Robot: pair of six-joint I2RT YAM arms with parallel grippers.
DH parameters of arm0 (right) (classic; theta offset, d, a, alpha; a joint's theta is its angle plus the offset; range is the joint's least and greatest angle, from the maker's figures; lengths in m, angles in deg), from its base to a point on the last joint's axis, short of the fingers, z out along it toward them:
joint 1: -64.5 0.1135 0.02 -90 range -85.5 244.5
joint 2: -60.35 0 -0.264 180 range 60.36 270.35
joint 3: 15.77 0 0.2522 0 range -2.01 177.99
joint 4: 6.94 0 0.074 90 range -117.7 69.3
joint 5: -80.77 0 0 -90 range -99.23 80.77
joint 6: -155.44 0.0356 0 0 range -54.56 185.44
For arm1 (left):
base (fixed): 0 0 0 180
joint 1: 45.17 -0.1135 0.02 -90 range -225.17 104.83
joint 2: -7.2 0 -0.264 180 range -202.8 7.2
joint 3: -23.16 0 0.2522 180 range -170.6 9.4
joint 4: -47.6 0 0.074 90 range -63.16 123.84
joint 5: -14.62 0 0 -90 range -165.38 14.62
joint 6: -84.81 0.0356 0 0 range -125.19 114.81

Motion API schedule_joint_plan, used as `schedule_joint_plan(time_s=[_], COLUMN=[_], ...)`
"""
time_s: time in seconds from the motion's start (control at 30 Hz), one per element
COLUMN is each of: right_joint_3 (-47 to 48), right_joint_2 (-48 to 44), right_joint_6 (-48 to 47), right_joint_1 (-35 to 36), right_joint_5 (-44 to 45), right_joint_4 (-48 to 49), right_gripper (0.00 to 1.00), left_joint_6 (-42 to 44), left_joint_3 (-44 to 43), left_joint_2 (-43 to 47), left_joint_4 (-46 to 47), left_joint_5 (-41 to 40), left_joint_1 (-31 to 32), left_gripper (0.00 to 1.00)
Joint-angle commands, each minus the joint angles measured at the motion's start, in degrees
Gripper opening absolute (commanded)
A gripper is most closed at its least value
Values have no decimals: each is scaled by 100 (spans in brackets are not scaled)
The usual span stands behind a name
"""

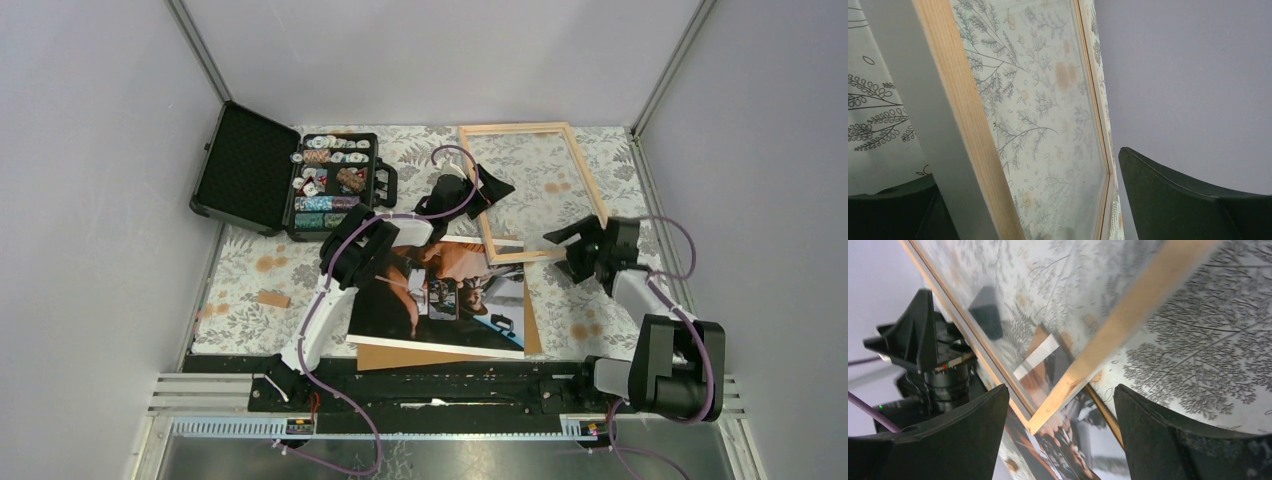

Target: Put the photo into the frame

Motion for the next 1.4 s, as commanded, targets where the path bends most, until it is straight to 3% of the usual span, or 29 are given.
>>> schedule_joint_plan(time_s=[0.0,0.3,0.5,0.77,0.97,1.1,1.2,1.37], right_joint_3=[-1176,-2295,-2672,-2747,-2874,-2971,-3213,-3761], right_joint_2=[-255,-197,538,1389,1861,2097,2147,1859], right_joint_6=[1700,2296,2855,3189,3581,3701,3713,3608], right_joint_1=[-177,-178,-171,-170,-168,-176,-183,-333], right_joint_5=[-6,824,903,1092,1545,1748,1913,2389], right_joint_4=[2608,4247,5795,6981,7927,8575,8887,9214], right_gripper=[81,77,68,57,38,13,2,0], left_joint_6=[311,423,254,230,424,545,633,683], left_joint_3=[144,191,309,218,46,145,298,495], left_joint_2=[-15,19,-2,-75,-92,43,161,269], left_joint_4=[-319,78,732,1163,738,440,349,276], left_joint_5=[84,394,689,886,729,528,429,340], left_joint_1=[55,92,100,193,308,336,338,349], left_gripper=[99,99,99,99,99,99,99,99])
